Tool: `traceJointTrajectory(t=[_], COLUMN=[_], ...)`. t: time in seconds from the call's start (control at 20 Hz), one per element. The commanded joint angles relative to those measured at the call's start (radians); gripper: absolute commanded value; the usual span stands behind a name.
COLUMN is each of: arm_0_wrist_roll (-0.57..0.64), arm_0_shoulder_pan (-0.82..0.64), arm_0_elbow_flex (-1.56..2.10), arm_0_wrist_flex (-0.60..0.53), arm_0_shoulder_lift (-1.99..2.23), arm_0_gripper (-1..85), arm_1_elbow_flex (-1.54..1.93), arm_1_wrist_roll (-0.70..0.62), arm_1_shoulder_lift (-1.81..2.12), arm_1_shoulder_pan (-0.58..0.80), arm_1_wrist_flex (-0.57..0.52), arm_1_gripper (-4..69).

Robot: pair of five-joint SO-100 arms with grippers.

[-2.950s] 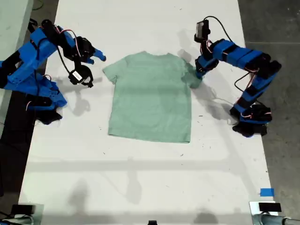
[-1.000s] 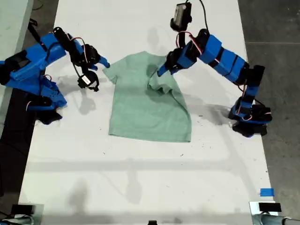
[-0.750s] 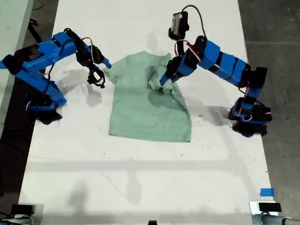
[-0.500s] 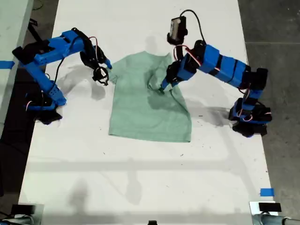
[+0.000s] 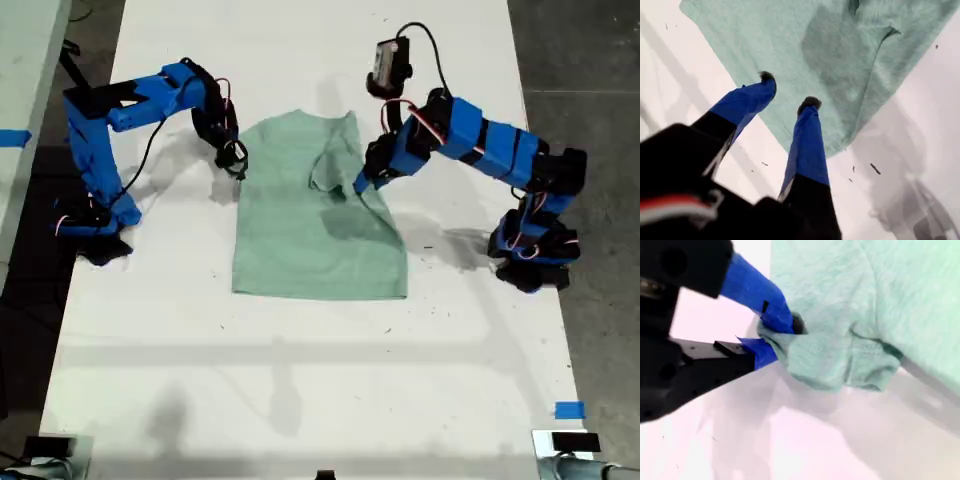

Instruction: Fold t-shirt

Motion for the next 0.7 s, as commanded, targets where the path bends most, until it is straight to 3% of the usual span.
traceJointTrajectory(t=[0.0,0.3,0.65], arm_0_wrist_roll=[0.005,0.031,-0.063], arm_0_shoulder_pan=[0.000,-0.041,0.256], arm_0_elbow_flex=[-0.037,-0.046,-0.377], arm_0_wrist_flex=[0.035,0.084,0.087], arm_0_shoulder_lift=[0.037,0.407,0.216], arm_0_gripper=[0.0,0.0,0.0], arm_1_elbow_flex=[0.008,0.092,0.235], arm_1_wrist_roll=[0.011,0.028,0.055], arm_1_shoulder_lift=[0.092,0.155,0.288], arm_1_shoulder_pan=[-0.005,0.002,0.009], arm_1_wrist_flex=[-0.021,-0.038,-0.072], arm_1_gripper=[14.0,13.5,13.5])
